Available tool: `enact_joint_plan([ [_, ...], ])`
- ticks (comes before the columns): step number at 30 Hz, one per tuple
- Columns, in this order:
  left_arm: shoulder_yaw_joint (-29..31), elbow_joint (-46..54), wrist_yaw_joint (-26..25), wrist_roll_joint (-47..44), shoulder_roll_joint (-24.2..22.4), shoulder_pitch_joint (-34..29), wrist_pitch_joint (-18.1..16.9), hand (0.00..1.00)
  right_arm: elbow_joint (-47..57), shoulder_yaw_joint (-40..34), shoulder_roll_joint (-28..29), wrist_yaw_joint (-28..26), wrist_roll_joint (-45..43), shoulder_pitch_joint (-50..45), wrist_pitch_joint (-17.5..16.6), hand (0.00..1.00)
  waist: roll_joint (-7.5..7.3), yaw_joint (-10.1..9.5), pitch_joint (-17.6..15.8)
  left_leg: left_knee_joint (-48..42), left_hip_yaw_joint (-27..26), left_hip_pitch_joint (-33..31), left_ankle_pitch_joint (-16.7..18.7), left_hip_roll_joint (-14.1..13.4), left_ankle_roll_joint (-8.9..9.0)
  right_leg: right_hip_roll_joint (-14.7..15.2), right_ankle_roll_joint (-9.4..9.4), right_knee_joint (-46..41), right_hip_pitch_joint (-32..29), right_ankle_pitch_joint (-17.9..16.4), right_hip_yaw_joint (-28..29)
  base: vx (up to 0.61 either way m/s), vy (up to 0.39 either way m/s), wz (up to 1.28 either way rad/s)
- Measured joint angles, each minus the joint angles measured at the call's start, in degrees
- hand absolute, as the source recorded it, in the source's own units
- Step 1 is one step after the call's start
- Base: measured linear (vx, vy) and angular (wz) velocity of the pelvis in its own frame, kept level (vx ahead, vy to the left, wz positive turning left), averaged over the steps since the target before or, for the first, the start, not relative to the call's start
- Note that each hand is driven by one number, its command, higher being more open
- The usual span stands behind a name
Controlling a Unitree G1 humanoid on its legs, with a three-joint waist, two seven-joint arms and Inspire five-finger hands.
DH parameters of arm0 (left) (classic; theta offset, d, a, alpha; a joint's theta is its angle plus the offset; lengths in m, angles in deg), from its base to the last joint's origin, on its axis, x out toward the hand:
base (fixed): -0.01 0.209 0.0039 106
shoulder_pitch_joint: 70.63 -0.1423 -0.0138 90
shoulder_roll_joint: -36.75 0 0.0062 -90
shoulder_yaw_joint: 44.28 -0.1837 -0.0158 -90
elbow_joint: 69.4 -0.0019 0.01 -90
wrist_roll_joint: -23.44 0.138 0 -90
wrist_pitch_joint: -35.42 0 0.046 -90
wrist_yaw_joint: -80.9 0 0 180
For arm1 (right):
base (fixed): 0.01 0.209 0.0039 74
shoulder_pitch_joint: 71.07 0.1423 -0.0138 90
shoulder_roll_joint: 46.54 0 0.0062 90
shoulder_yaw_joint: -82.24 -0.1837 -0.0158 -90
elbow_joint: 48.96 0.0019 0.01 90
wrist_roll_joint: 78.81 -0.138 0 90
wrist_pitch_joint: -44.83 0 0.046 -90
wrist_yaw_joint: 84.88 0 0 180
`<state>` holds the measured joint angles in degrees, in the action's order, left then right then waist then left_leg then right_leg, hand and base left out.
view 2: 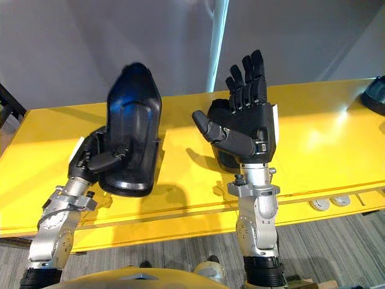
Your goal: Walk over and take three plastic housings, then place them on the shelf
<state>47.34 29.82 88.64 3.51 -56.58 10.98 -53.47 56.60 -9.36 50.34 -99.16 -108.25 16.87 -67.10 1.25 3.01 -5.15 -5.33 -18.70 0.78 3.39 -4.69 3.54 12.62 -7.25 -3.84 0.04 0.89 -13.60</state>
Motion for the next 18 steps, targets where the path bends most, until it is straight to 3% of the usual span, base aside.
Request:
enact_joint_plan([
  [3, -1.3, -2.3, -4.4, 0.1, -0.7, 1.0, 1.7, 0.00, 0.0, -0.1, -1.1, 0.3, 0.0, 0.0, 0.8, 1.00, 0.14, 0.51, 0.0, -1.5, 0.0, -2.7, -0.1, -0.3, -0.13, -0.1, 0.13, -0.3, -2.3, 0.5, 0.4, -0.05, -0.003, 0.00],
  [5, -1.8, -4.9, -10.2, 0.6, -1.7, 4.3, 1.7, 0.00, 0.0, 0.0, -2.9, 1.3, 0.0, 1.0, 2.0, 1.00, 0.29, 0.45, -0.6, -3.8, 0.4, -6.1, 0.1, -0.8, -0.27, -0.2, 0.22, -1.5, -5.2, 0.7, 0.6, -0.06, -0.005, 0.06],
  [8, -1.6, -5.1, -17.1, 1.7, -2.1, 11.0, 1.1, 0.00, 0.0, 0.1, -4.4, 2.4, 0.0, 4.8, 2.5, 1.00, 0.86, 0.48, -4.1, -6.0, 1.1, -9.4, -0.1, -1.0, -0.49, -0.3, 0.51, -3.3, -8.1, 0.9, 0.7, -0.11, 0.001, 0.08],
  [12, -1.3, -5.2, -21.9, 2.5, -3.8, 13.4, 0.3, 0.00, 0.0, 0.4, -4.5, 3.5, 2.2, 6.7, 2.5, 1.00, 1.55, 0.56, -7.0, -6.5, 1.1, -10.5, -0.2, -1.1, -0.64, -0.3, 0.70, -3.3, -9.1, 1.1, 1.0, -0.09, 0.007, -0.01],
  [13, -1.3, -4.8, -22.6, 2.6, -3.8, 13.7, 0.0, 1.00, 0.0, 0.6, -4.5, 3.7, 2.2, 6.7, 2.6, 1.00, 1.59, 0.55, -7.3, -6.5, 1.1, -10.8, -0.2, -1.1, -0.64, -0.3, 0.70, -3.4, -9.4, 1.1, 1.0, 0.00, 0.000, 0.00],
  [18, -1.3, -4.7, -24.8, 2.7, -3.7, 16.8, -0.1, 1.00, 0.5, 1.4, -4.5, 3.8, 2.2, 7.8, 2.6, 1.00, 1.61, 0.35, -8.9, -7.8, 1.5, -12.3, -0.1, -1.3, -0.75, -0.3, 0.72, -4.4, -10.6, 1.1, 0.9, 0.00, 0.005, 0.03],
])
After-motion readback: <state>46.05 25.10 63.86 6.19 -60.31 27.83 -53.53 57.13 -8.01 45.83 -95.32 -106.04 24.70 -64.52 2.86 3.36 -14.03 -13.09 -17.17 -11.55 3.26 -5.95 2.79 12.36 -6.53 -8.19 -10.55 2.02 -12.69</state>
